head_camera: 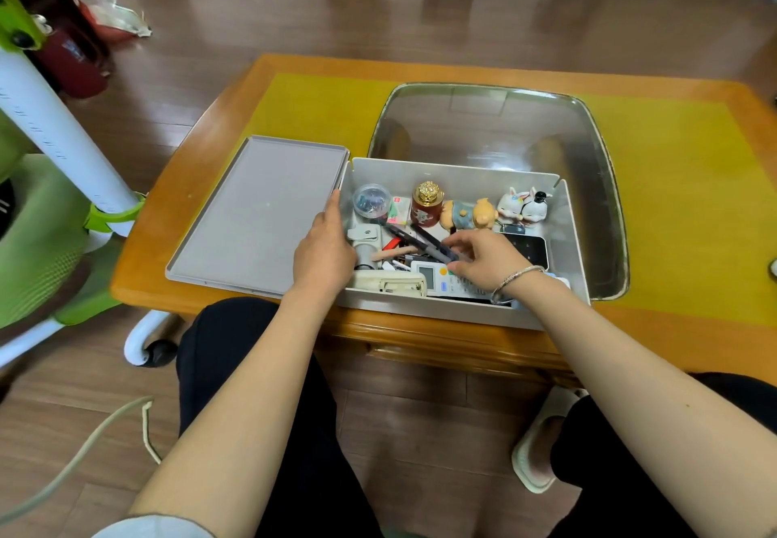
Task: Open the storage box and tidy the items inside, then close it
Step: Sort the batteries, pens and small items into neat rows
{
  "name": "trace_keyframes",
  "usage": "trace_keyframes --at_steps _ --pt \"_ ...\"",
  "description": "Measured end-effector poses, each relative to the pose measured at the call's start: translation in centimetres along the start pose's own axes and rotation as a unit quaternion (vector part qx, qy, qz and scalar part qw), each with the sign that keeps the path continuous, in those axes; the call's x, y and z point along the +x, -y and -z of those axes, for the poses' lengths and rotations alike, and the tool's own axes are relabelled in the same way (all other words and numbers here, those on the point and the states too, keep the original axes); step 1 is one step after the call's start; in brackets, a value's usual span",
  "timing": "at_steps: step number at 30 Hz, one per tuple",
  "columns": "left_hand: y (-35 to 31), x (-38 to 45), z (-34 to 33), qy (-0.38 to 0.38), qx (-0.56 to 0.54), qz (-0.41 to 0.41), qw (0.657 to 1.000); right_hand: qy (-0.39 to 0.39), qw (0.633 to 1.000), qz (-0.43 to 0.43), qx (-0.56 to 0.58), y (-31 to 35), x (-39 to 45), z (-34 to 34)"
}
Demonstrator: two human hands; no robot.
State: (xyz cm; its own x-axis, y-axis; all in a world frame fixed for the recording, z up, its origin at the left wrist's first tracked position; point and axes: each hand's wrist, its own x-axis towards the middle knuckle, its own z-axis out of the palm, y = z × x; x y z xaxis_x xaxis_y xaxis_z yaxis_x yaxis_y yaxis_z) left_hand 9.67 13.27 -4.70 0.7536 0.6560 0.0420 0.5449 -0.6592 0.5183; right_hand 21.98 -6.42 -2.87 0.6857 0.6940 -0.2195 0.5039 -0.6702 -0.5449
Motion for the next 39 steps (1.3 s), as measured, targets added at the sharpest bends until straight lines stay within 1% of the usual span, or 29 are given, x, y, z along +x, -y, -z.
trace_keyframes --at_steps 2,4,9,13,15,17,18,19,22,24,25,28,33,35,39 --pt "0.0 0.0 0.0 0.000 -0.001 -0.001 1.000 -0.025 0.998 -0.007 0.050 -0.2 -0.4 0.2" --pt "0.0 0.0 0.0 -0.004 -0.001 -0.004 1.000 -0.033 0.995 -0.004 0.094 -0.4 -0.9 0.6" --pt "-0.1 -0.1 0.1 -0.006 -0.002 -0.002 1.000 0.022 0.991 0.061 0.116 1.1 -1.0 0.9" --pt "-0.1 -0.1 0.1 -0.002 -0.002 0.003 1.000 0.035 0.993 0.086 0.074 3.0 0.1 0.8" --pt "-0.1 0.0 0.1 -0.002 -0.004 0.004 1.000 0.043 0.992 0.071 0.098 2.9 0.2 1.4" --pt "0.0 0.0 0.1 -0.004 -0.005 0.004 1.000 0.080 0.989 0.036 0.116 2.0 0.0 2.0" --pt "0.0 0.0 0.0 -0.004 -0.004 0.005 1.000 0.094 0.990 0.027 0.100 1.5 -0.2 2.2" --pt "0.0 0.0 0.0 -0.005 -0.004 0.007 1.000 0.091 0.993 0.027 0.071 1.0 -0.3 2.2" --pt "-0.1 0.1 0.0 -0.002 -0.003 0.011 1.000 0.058 0.996 0.047 -0.057 -0.3 -0.4 2.1" --pt "-0.1 0.0 0.0 -0.002 -0.001 0.012 1.000 0.069 0.987 0.040 -0.143 -0.6 -0.4 2.0" --pt "-0.1 0.0 0.1 -0.002 -0.001 0.012 1.000 0.082 0.984 0.030 -0.156 -0.7 -0.3 1.9" --pt "-0.2 -0.1 0.1 -0.001 0.001 0.012 1.000 0.115 0.982 0.015 -0.152 -0.6 0.3 1.6" --pt "-0.3 -0.1 0.2 0.001 0.003 0.014 1.000 0.122 0.977 0.026 -0.175 -0.5 1.2 1.4" --pt "-0.4 -0.2 0.3 -0.002 0.005 0.014 1.000 0.113 0.976 0.042 -0.182 -0.3 1.2 1.4" --pt "-0.4 -0.3 0.3 -0.005 0.007 0.013 1.000 0.116 0.981 0.093 -0.121 0.4 0.8 0.8"
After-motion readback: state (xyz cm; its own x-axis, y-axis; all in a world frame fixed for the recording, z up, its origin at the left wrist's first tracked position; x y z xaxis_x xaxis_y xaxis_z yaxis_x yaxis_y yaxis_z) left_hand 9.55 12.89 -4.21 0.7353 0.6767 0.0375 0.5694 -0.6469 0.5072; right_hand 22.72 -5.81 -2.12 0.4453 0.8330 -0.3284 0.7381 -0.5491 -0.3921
